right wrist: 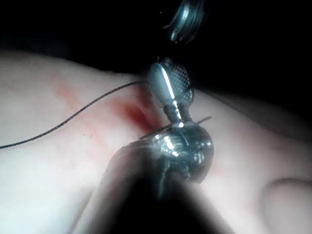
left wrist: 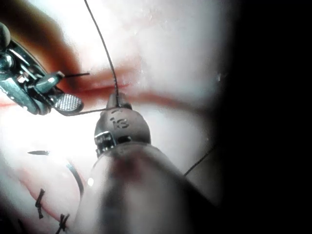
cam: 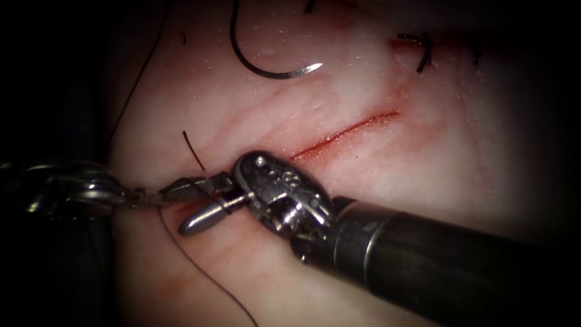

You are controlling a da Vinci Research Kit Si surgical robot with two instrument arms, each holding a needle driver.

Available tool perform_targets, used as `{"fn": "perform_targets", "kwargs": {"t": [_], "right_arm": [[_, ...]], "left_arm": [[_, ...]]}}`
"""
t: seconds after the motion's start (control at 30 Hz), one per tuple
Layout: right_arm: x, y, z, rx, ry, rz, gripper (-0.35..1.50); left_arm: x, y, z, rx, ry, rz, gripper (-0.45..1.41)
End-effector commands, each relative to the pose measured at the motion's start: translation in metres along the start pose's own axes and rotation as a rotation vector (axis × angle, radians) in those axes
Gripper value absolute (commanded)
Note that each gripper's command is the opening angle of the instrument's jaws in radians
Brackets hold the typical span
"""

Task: Wound Closure
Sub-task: With the left hand, loop the suture two times around the right hand counter clockwise, then grab the tail end of the suture with the right grasper.

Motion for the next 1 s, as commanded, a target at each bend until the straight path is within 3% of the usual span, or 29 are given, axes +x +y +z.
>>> {"fn": "perform_targets", "kwargs": {"t": [0.03, 0.33, 0.47, 1.0], "right_arm": [[0.0005, 0.0012, 0.0007, -0.011, 0.026, -0.003, 0.42], [0.0007, 0.0031, 0.001, -0.072, 0.131, -0.028, 0.46], [0.0008, 0.0035, 0.0011, -0.162, 0.155, -0.05, 0.42], [0.0008, 0.0027, -0.0002, -0.539, -0.081, -0.184, 0.36]], "left_arm": [[-0.0002, -0.0006, 0.0006, 0.013, 0.001, -0.006, -0.35], [0.0024, -0.0025, 0.0021, 0.069, 0.02, -0.032, -0.35], [0.0033, -0.0033, 0.0026, 0.092, 0.023, -0.041, -0.35], [0.0033, -0.0044, 0.0017, 0.14, -0.002, -0.115, -0.35]]}}
